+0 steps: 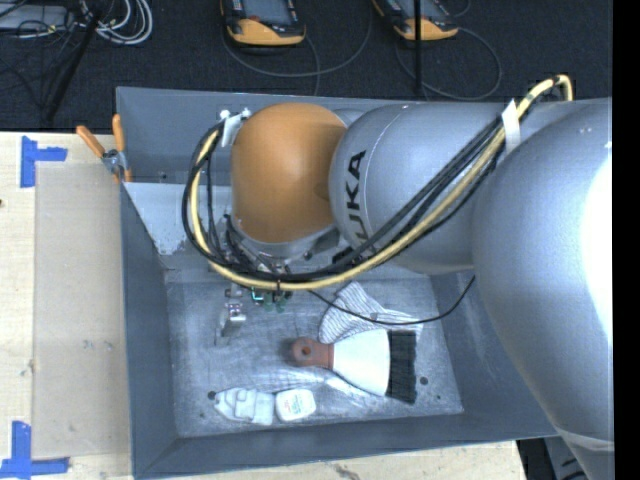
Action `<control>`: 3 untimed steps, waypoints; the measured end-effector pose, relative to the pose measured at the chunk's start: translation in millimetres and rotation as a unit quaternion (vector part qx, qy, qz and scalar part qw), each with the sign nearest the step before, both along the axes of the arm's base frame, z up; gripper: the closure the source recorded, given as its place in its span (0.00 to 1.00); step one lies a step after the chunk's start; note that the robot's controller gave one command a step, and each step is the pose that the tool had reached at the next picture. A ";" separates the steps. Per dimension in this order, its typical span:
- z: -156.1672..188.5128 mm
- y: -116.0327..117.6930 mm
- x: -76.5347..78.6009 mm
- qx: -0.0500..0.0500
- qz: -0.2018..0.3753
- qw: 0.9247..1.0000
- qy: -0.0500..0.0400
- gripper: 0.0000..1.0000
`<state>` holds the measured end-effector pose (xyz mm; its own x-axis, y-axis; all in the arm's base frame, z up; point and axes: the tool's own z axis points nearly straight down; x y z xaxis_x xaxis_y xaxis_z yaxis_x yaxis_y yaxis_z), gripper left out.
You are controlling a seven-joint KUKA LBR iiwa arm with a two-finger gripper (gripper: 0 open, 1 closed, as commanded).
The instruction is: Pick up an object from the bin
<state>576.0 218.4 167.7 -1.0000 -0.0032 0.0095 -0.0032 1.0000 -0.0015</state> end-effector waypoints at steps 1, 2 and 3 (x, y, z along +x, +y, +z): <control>4.7 -1.1 2.1 0.001 -0.002 1.000 -0.004 0.00; -32.5 -45.5 -30.1 0.003 0.121 0.993 -0.007 0.00; -34.1 -44.2 -82.9 0.001 0.155 0.988 -0.003 0.00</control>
Offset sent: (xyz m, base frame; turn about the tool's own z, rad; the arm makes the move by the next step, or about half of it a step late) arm -0.0823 -0.1298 -0.0977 -0.6177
